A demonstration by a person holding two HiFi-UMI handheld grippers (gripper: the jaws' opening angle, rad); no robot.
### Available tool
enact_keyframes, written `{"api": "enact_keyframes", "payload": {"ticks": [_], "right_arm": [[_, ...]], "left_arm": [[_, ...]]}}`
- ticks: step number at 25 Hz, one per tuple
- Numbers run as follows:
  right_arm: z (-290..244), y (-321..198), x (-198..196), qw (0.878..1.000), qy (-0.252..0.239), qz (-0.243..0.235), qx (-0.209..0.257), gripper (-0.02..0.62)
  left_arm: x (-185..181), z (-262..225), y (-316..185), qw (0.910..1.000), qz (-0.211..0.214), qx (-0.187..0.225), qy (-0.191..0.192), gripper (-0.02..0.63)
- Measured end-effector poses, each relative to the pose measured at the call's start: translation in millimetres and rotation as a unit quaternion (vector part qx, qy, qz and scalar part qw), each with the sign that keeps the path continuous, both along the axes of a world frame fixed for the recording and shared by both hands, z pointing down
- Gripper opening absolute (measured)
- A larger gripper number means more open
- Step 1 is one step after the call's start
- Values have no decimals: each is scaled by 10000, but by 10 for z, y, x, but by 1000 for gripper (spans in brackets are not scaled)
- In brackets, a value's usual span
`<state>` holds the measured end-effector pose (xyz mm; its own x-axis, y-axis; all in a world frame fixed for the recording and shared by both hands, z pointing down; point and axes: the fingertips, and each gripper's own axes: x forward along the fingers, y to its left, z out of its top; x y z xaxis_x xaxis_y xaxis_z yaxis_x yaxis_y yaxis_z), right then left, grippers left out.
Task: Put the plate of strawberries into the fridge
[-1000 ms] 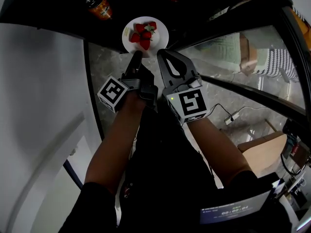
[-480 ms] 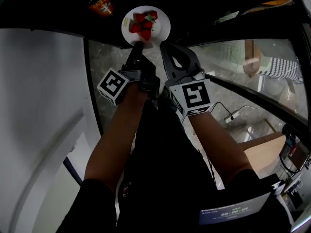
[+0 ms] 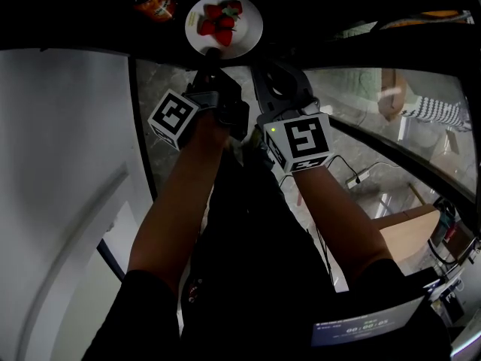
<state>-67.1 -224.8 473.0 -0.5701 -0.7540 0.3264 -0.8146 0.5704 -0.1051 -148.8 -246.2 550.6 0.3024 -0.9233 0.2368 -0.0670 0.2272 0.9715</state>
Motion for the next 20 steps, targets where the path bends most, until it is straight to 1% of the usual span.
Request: {"api": "enact_keyframes", "payload": {"ticks": [2, 4, 9, 14, 16, 17, 18, 19, 20], "right_arm": [[27, -8, 7, 10000, 16, -6, -44, 5], [36, -17, 10, 10000, 14, -5, -55, 5], [69, -18, 26, 10000, 19, -1, -80, 5], [93, -31, 22, 10000, -28, 6, -35, 5], [105, -25, 17, 10000, -13, -20, -36, 5], [109, -22, 15, 10000, -6, -31, -38, 5], [114, -18, 13, 10000, -1, -31, -57, 5], [121, -13, 12, 10000, 5, -22, -92, 5], [125, -11, 9, 9999, 9, -16, -116, 5]], "left_arm": [[-5, 7, -25, 9999, -57, 62, 62, 18], [-17, 1, -34, 9999, -73, 117, 18, 18], [-52, -23, 22, 9995, 11, 157, -274, 20], [-86, -71, 109, 9967, 295, 309, -685, 21], [-98, -85, 138, 9934, 450, 364, -995, 21], [-97, -91, 153, 9898, 573, 401, -1241, 21], [-93, -97, 167, 9842, 725, 453, -1551, 21], [-86, -106, 179, 9761, 897, 519, -1909, 21], [-78, -115, 190, 9654, 1081, 594, -2300, 21]]}}
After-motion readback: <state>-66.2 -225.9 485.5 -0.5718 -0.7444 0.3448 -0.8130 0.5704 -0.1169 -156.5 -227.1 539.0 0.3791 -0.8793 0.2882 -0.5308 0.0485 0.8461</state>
